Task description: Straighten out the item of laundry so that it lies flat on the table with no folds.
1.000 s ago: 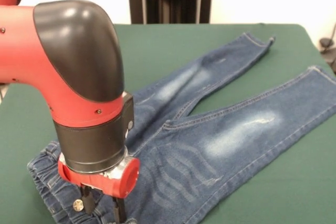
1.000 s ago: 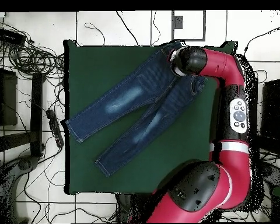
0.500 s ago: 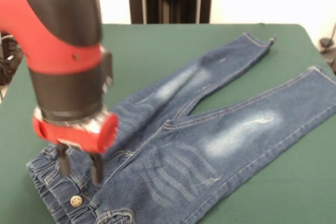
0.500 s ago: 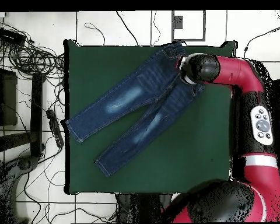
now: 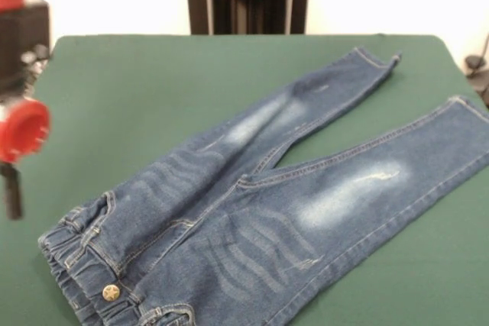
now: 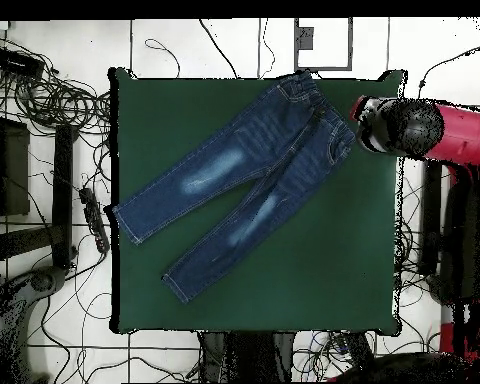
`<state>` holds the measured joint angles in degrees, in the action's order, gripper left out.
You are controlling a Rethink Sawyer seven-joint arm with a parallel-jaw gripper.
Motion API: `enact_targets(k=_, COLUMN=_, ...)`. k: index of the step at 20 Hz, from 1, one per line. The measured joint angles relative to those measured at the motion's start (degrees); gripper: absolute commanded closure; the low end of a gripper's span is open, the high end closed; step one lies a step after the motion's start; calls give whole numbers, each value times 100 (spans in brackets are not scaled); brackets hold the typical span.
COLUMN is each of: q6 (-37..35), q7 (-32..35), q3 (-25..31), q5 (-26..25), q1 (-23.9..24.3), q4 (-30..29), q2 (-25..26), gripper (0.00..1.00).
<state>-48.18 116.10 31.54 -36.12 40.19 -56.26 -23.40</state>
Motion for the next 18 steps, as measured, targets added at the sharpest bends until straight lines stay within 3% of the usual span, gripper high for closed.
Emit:
enact_targets(k=9, q6=75, q7=0, q3=-128, q5=-9, q1=6, q4=-10, q2=-229, gripper=0)
enact_targets(k=18, q6=670, q7=0, q3=-377, q5=-15, q1=-319, q4=-195, q2=-212, gripper=0)
